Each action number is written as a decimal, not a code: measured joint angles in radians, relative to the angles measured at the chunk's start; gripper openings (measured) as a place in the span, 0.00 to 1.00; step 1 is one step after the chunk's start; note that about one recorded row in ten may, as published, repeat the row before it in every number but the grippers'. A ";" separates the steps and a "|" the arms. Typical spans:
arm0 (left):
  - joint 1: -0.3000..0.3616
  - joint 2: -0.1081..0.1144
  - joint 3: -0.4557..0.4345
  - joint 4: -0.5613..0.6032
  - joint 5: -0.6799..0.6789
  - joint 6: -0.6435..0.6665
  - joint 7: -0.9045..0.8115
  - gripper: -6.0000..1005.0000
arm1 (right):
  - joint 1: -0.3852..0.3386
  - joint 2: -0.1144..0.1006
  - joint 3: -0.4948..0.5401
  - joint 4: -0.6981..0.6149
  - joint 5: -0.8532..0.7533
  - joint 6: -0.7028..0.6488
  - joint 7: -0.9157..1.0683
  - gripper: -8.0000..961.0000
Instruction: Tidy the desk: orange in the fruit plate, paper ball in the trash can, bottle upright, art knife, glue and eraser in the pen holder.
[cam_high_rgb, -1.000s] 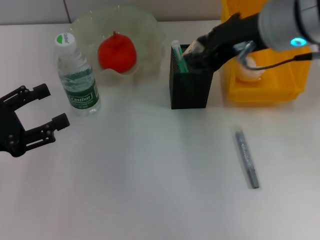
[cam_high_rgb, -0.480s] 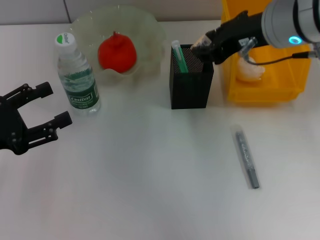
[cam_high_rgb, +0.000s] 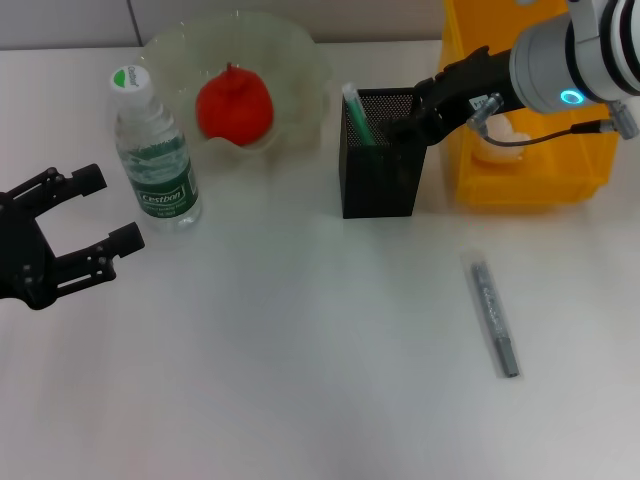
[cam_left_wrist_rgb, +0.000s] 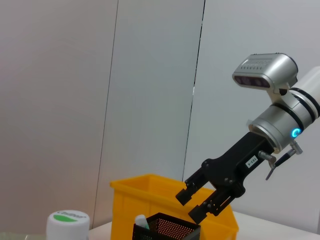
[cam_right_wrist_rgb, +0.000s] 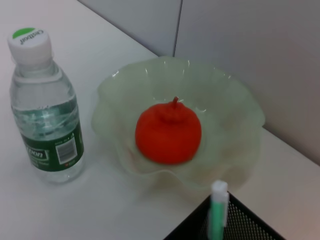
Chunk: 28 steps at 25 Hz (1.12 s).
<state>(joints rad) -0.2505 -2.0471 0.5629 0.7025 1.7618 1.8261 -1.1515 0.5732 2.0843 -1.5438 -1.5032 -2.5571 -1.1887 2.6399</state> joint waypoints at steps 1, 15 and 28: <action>0.000 0.000 0.000 0.000 0.000 0.000 0.000 0.84 | 0.000 0.000 0.000 0.000 0.000 0.000 0.000 0.48; 0.006 0.000 0.000 0.000 -0.003 0.004 0.004 0.84 | 0.003 -0.002 0.060 -0.255 -0.010 -0.459 0.134 0.73; -0.003 0.005 0.000 0.000 -0.004 0.004 0.010 0.84 | 0.118 0.002 -0.003 0.057 -0.211 -0.575 0.269 0.70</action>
<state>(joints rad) -0.2536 -2.0421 0.5630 0.7025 1.7577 1.8299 -1.1417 0.6911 2.0861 -1.5467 -1.4463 -2.7679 -1.7637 2.9094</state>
